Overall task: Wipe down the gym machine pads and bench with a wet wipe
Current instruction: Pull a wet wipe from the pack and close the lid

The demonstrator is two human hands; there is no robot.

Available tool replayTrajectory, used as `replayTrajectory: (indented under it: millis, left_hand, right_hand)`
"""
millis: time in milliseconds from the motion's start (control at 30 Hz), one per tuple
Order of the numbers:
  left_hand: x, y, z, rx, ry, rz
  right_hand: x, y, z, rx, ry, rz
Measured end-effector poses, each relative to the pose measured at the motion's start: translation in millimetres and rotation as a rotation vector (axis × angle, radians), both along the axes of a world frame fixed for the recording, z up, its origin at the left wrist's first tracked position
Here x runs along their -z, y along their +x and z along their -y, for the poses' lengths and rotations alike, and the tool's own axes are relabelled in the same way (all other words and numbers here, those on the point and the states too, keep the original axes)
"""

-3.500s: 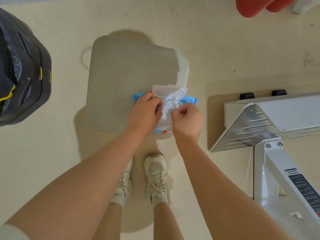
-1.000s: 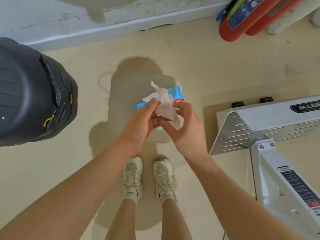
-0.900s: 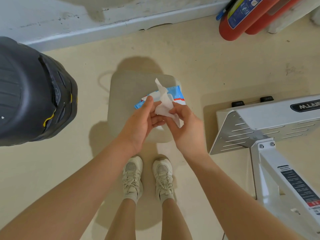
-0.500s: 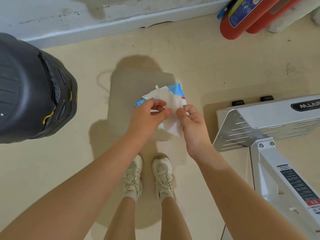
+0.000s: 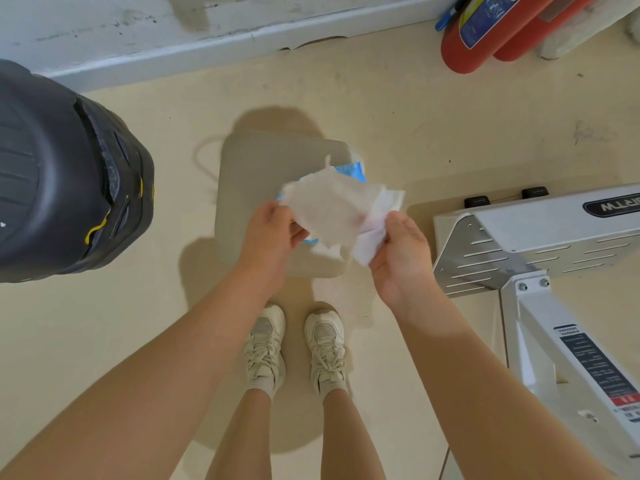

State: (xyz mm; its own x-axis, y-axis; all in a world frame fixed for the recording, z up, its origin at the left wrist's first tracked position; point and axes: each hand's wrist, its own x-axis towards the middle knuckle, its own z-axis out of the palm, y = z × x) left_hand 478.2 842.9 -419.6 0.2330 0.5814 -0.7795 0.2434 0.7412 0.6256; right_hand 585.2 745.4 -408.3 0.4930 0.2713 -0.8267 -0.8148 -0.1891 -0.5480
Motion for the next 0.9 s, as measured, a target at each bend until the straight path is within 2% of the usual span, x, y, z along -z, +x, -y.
replayTrajectory:
  millis: [33,100,233,333,433,467,500,533,633,700,733,800,900]
  left_hand:
    - [1.2,-2.8,-3.5,-0.158,-0.146,0.047]
    - [4.5,-11.4,-9.9,-0.297,-0.274,0.025]
    - [9.7,-20.0,-12.6,-0.296,-0.281,-0.188]
    - [7.5,-15.1,-15.9,-0.405,-0.254,-0.24]
    - [6.6,-7.3,-18.5,-0.417,-0.248,-0.204]
    - [7.5,-5.0,-18.1,-0.348,-0.225,-0.197]
    - [10.0,-3.9,-17.8,-0.237,-0.166,-0.225]
    - [11.2,-3.4,-18.0,-0.095,-0.064,-0.281]
    - [6.3,-6.9,-22.0,0.389,0.349,-0.411]
    - [1.2,-11.5,-26.3,0.667,0.56,-0.424]
    - [0.6,-15.2,-29.6,0.765,0.613,-0.443]
    - [3.5,-22.9,-36.5,0.818,0.633,-0.493]
    - [5.0,-21.3,-35.0,0.695,0.447,-0.483]
  right_hand:
    - [2.8,6.9,4.6,0.072,-0.004,-0.026]
    - [9.0,18.4,16.6,0.144,-0.02,-0.039]
    - [20.5,31.3,38.6,0.121,-0.156,-0.008]
    - [15.4,35.3,40.6,0.168,-0.141,-0.169]
    - [9.4,29.1,32.4,0.125,-0.247,-0.183]
    - [7.1,24.1,26.8,0.083,-0.225,-0.188]
    - [5.0,19.3,22.6,-0.069,-0.21,-0.138]
    - [3.6,15.4,19.9,-0.316,-0.204,-0.03]
    - [7.4,15.8,23.0,-1.173,-0.221,0.505]
    - [8.3,26.1,26.2,-1.471,-0.149,0.797]
    - [9.8,32.4,29.7,-1.5,-0.136,0.859]
    - [11.6,45.6,39.6,-1.416,-0.282,0.794]
    - [13.7,48.5,46.8,-1.168,-0.372,0.591]
